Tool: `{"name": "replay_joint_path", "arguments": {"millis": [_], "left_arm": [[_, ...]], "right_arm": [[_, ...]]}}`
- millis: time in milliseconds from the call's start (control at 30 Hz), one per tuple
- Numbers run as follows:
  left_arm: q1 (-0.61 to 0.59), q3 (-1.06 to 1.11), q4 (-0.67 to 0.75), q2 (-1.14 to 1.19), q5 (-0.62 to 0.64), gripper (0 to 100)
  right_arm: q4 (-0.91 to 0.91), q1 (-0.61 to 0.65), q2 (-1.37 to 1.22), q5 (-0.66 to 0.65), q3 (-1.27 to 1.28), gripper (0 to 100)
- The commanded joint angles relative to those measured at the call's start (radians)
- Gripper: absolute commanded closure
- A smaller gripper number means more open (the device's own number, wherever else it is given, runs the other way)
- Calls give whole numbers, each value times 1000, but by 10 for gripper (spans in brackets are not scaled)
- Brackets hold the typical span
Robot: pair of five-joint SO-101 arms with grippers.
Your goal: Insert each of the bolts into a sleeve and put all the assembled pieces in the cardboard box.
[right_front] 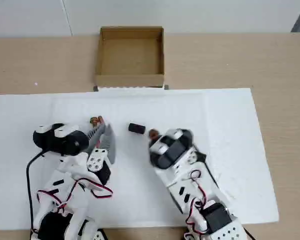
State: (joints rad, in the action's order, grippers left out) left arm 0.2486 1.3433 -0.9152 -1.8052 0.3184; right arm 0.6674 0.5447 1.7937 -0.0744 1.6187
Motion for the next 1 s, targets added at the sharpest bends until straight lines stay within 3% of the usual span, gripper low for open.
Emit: {"name": "replay_joint_path", "arguments": {"millis": [0,200,400,500,767,967], "left_arm": [[-68,-30,-48,-6,-77,994],[-192,91,-141,-9,-166,993],[-245,222,-141,-9,-215,993],[-249,255,-137,-11,-270,993],[-249,286,-140,-11,-276,993],[-249,286,-140,-11,-276,993]], "right_arm": [[54,-94,1,71,-57,996],[208,-183,-1,203,-109,996],[265,-183,-65,219,-255,996],[254,-183,-239,222,-384,996],[120,-183,-862,215,-832,995],[-16,-203,-1260,43,-1137,995]]}}
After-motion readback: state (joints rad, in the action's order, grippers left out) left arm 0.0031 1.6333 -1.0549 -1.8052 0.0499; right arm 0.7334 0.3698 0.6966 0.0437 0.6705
